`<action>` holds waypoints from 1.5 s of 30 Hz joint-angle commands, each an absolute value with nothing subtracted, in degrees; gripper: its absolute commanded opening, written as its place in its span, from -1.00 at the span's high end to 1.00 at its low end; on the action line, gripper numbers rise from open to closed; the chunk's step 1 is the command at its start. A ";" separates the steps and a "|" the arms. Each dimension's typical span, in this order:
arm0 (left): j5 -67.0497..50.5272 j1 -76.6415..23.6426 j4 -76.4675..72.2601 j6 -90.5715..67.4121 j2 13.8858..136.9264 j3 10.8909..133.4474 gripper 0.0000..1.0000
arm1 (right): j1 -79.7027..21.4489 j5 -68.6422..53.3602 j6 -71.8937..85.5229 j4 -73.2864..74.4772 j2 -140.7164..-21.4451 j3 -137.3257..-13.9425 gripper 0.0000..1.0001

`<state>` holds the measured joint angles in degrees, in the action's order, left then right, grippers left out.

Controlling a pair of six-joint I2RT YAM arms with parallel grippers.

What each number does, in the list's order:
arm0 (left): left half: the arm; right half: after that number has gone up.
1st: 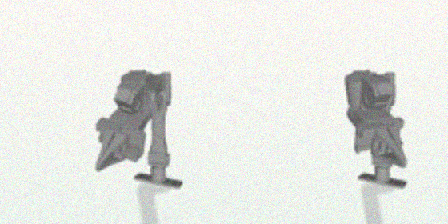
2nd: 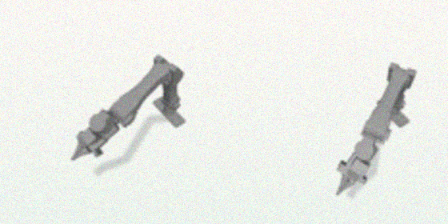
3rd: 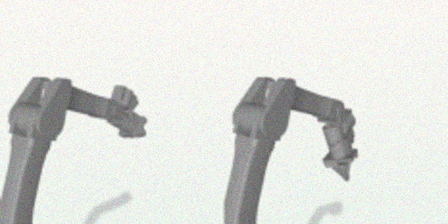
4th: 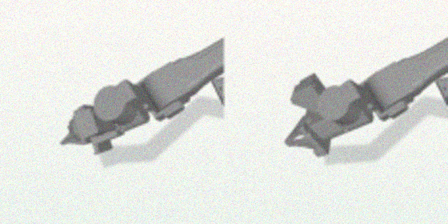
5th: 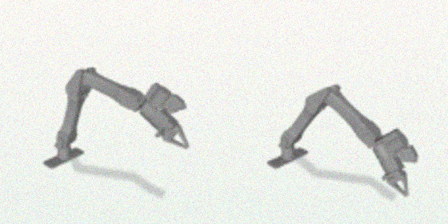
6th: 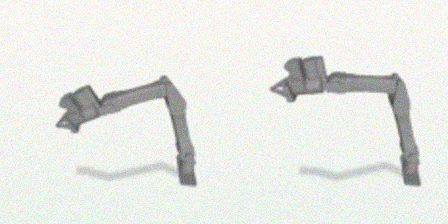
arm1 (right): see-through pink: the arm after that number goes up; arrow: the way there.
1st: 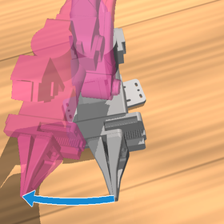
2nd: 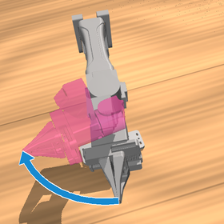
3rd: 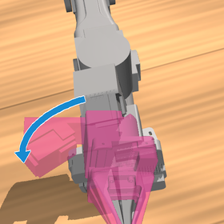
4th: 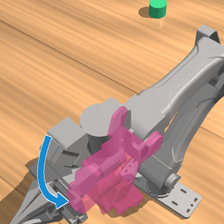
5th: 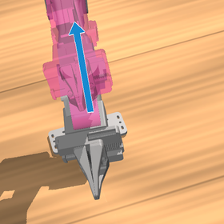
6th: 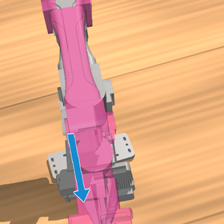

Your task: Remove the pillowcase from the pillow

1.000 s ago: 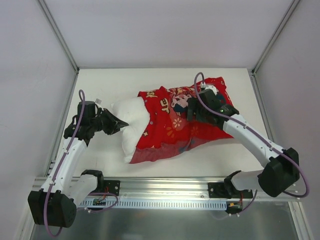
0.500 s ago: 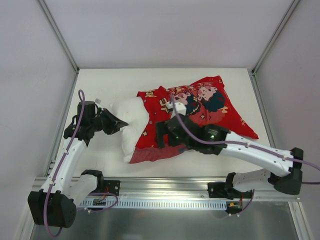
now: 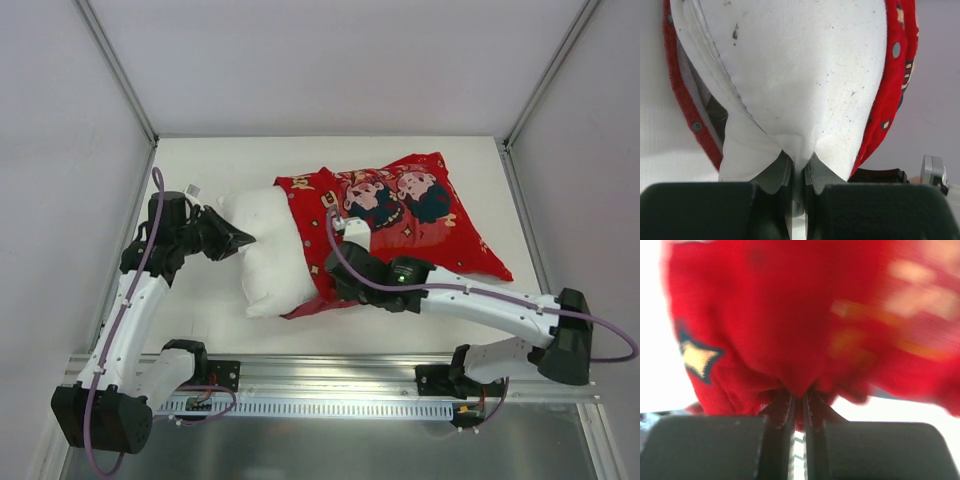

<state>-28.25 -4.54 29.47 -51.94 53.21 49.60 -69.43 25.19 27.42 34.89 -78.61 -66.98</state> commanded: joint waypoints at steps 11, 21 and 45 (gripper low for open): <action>-40.69 12.29 29.97 -46.14 59.68 64.86 1.00 | -48.61 37.18 31.20 51.41 -43.43 -42.90 0.99; -47.10 13.80 30.06 -42.99 55.47 55.13 1.00 | -54.31 29.37 19.22 45.89 -42.80 -49.46 -0.17; -55.37 12.39 34.98 -32.35 50.81 49.13 1.00 | -47.03 5.63 -0.63 46.76 -121.46 -135.00 -0.77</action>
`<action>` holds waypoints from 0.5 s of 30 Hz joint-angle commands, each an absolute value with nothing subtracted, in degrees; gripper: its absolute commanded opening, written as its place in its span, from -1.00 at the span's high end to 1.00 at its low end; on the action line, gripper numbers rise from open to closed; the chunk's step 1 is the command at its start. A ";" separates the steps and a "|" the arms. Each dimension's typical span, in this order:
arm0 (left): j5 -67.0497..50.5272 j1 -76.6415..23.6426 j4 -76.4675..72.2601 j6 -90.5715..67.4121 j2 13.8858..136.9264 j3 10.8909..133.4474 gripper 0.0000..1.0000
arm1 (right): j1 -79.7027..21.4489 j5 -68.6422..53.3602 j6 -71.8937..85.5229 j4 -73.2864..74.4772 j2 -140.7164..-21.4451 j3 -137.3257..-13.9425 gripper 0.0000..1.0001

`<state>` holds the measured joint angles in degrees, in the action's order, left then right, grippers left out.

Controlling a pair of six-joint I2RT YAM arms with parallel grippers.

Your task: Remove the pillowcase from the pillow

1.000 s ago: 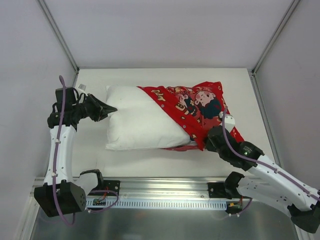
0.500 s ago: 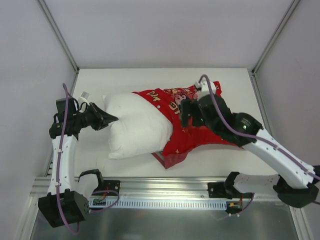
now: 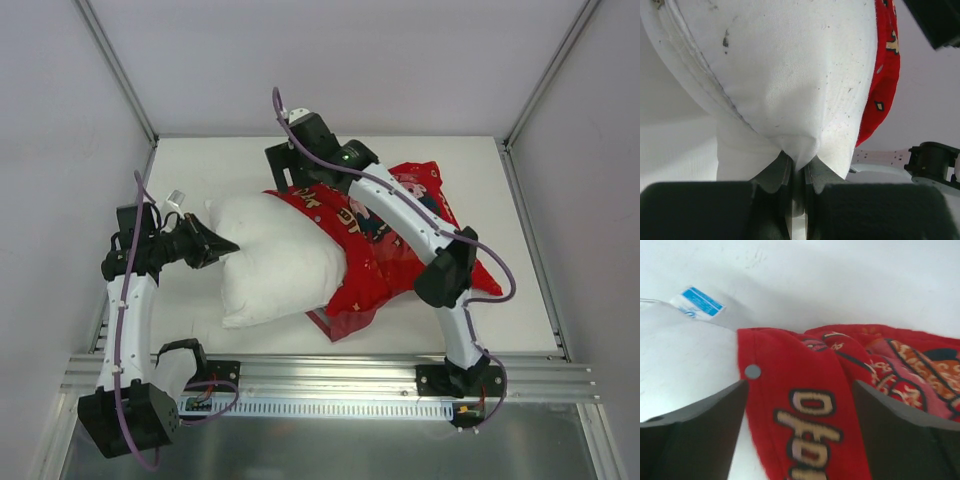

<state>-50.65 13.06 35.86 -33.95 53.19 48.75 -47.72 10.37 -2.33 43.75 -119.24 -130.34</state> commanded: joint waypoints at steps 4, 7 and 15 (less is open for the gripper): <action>-54.67 12.39 35.68 -32.34 49.31 49.57 1.00 | -44.57 5.80 1.32 45.62 -122.00 -131.41 -0.02; -53.97 12.39 36.30 -32.43 48.25 50.53 1.00 | -42.38 7.47 0.71 45.00 -118.92 -125.96 0.67; -53.26 12.39 37.44 -33.31 46.67 54.14 1.00 | -31.65 9.93 2.63 38.95 -100.50 -102.88 0.99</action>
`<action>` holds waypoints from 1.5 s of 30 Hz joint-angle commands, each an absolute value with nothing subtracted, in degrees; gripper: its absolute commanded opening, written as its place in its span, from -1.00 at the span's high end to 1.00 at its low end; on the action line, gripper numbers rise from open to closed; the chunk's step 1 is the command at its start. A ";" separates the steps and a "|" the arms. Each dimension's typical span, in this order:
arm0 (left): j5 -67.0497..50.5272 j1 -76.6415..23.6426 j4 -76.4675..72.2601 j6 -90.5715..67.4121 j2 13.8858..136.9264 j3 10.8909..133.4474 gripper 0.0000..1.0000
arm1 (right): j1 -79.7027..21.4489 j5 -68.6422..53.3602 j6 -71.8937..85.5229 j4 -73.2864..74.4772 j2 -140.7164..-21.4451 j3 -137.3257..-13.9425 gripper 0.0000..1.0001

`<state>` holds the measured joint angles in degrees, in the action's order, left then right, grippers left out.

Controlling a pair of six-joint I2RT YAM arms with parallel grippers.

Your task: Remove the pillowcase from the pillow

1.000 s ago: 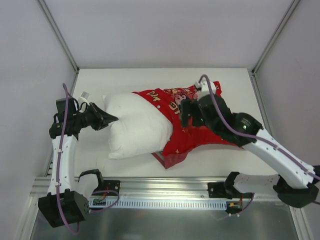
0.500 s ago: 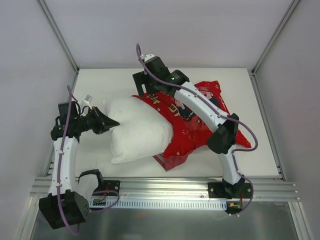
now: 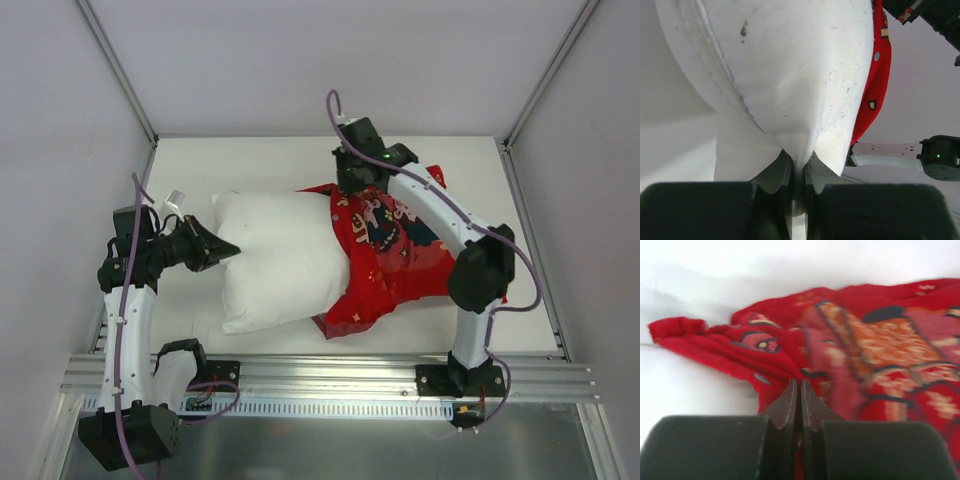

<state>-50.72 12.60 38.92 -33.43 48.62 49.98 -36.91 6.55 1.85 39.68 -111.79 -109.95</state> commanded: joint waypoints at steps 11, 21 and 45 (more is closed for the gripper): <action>-50.81 12.57 38.06 -35.33 47.98 63.18 1.00 | -15.73 9.14 7.56 35.95 -83.24 -87.54 0.99; -42.55 12.57 37.97 -38.32 50.98 65.04 1.00 | -18.18 2.72 2.03 49.21 -90.63 -103.10 -0.67; -35.77 18.46 38.41 -43.95 57.57 67.59 1.00 | -38.66 -1.16 17.57 47.12 -41.83 -46.15 -0.97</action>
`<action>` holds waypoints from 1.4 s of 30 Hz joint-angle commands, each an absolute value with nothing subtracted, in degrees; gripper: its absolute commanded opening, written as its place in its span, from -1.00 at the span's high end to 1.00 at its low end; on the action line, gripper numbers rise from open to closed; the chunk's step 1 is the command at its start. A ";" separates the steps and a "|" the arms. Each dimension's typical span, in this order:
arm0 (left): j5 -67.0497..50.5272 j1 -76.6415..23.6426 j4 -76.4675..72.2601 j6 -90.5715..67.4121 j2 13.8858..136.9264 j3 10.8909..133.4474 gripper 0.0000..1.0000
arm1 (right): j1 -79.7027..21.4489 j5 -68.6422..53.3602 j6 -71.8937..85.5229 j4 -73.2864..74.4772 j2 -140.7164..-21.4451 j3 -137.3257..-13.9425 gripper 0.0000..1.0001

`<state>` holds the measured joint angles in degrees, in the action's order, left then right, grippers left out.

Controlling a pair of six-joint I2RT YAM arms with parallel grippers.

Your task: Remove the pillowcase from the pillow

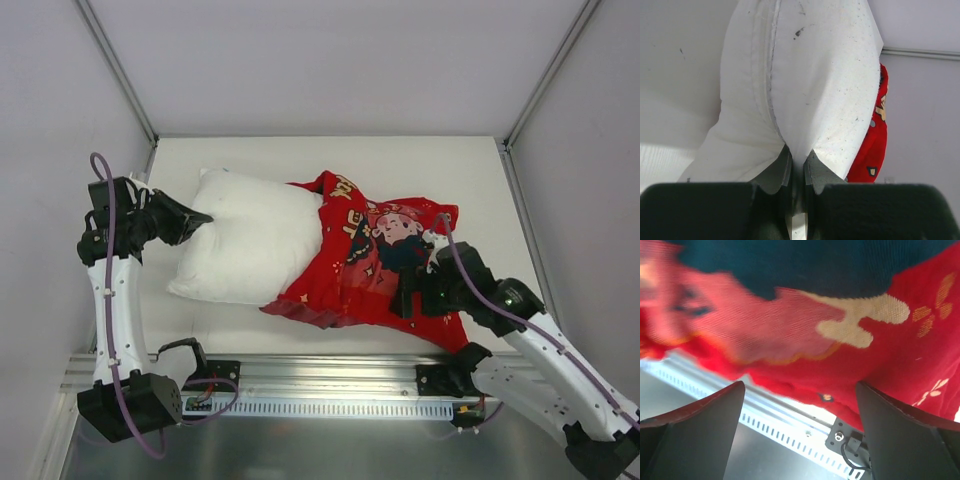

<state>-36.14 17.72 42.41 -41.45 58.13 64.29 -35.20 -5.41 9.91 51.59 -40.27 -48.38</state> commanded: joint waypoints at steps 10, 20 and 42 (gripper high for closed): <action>-40.08 19.86 38.41 -42.19 61.26 70.66 1.00 | -28.35 10.29 12.67 46.57 -49.13 -45.25 0.98; -48.86 35.67 38.41 -44.38 64.86 78.31 1.00 | -2.56 7.65 0.44 50.10 -52.56 -64.43 0.99; -45.10 36.40 38.41 -38.50 58.10 70.92 -0.97 | 8.27 4.56 9.14 45.87 -46.23 -55.02 0.19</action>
